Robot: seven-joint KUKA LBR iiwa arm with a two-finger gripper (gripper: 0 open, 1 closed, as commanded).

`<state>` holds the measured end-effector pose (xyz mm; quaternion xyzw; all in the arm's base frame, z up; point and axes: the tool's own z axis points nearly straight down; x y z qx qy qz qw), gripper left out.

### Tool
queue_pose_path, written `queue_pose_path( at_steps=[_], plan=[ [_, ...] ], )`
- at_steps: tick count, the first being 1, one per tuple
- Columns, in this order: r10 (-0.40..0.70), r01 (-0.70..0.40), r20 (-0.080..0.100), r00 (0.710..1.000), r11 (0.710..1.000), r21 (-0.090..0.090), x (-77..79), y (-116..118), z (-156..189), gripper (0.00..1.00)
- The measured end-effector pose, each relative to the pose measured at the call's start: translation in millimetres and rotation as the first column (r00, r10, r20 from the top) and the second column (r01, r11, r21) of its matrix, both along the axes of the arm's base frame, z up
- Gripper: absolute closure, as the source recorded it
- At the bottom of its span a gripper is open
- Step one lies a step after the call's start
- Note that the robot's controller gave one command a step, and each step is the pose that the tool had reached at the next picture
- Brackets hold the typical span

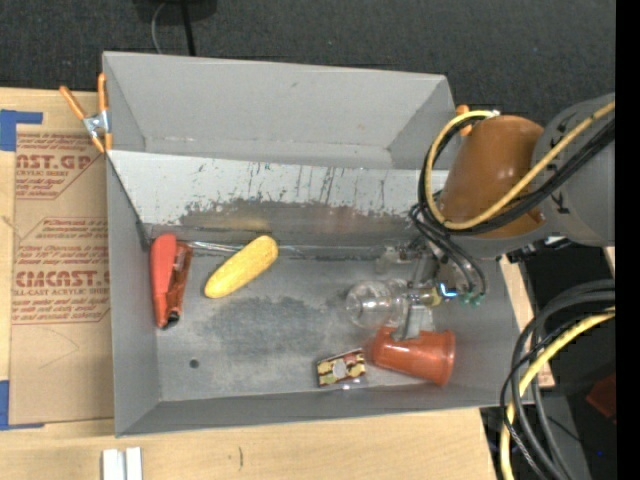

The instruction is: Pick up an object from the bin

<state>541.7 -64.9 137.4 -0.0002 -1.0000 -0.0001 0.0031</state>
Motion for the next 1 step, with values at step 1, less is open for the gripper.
queue_pose_path(
  at_steps=[1],
  plan=[
    [0.001,-0.001,0.007,1.000,1.000,-0.001,1.7,0.2,4.6,0.00]
  ],
)
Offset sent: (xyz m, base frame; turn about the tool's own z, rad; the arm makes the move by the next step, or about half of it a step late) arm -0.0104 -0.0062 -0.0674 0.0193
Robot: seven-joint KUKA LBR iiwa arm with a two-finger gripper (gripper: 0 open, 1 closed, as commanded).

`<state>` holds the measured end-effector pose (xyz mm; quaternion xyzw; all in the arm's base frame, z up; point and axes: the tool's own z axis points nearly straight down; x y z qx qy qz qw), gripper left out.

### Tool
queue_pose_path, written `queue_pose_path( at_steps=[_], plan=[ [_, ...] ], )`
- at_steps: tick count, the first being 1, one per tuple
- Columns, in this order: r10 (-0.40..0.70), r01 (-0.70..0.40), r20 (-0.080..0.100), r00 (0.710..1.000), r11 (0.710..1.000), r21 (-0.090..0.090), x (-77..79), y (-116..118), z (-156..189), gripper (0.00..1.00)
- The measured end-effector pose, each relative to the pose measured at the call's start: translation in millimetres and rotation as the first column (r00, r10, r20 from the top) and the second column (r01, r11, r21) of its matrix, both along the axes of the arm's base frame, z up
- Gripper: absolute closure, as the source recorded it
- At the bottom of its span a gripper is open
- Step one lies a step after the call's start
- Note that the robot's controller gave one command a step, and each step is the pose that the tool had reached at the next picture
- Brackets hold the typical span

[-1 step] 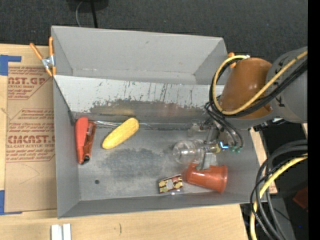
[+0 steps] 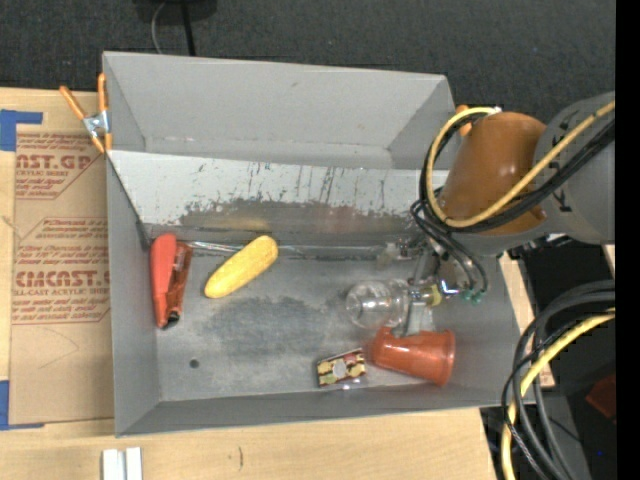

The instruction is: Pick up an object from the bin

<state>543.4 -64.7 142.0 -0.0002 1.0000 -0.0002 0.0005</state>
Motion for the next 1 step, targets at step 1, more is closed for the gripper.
queue_pose_path(
  at_steps=[1],
  plan=[
    [-0.021,0.021,0.024,0.999,1.000,0.000,-1.0,-5.2,-60.4,1.00]
  ],
)
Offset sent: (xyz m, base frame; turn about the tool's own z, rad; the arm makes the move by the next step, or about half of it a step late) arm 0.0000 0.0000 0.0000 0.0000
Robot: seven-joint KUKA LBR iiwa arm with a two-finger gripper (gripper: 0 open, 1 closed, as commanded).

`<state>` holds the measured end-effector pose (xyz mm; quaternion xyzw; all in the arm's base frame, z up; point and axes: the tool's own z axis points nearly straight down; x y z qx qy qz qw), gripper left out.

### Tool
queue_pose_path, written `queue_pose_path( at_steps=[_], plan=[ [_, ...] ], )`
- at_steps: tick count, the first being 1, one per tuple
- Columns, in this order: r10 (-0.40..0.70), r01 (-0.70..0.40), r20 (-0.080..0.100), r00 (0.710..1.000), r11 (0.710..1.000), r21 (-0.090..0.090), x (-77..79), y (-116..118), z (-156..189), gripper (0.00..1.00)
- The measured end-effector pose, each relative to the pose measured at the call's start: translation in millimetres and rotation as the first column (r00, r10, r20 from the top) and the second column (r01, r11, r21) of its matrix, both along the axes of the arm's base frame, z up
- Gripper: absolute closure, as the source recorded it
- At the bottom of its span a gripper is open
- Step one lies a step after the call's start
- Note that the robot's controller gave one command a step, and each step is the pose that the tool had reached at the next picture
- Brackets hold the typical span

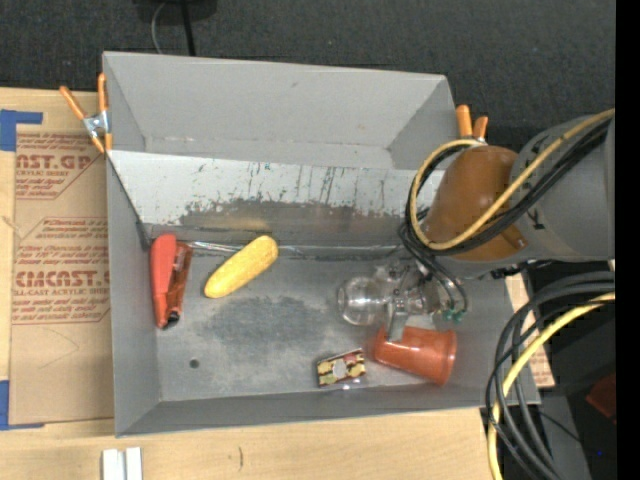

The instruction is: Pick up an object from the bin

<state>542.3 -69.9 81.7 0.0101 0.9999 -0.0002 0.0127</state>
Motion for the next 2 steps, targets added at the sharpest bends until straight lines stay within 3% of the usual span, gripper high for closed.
queue_pose_path(
  at_steps=[1,2],
  plan=[
    [0.000,0.000,0.000,1.000,1.000,0.000,0.0,0,0,1.00],
    [0.037,-0.037,0.009,0.999,0.999,-0.002,0.4,15,182,1.00]
  ],
)
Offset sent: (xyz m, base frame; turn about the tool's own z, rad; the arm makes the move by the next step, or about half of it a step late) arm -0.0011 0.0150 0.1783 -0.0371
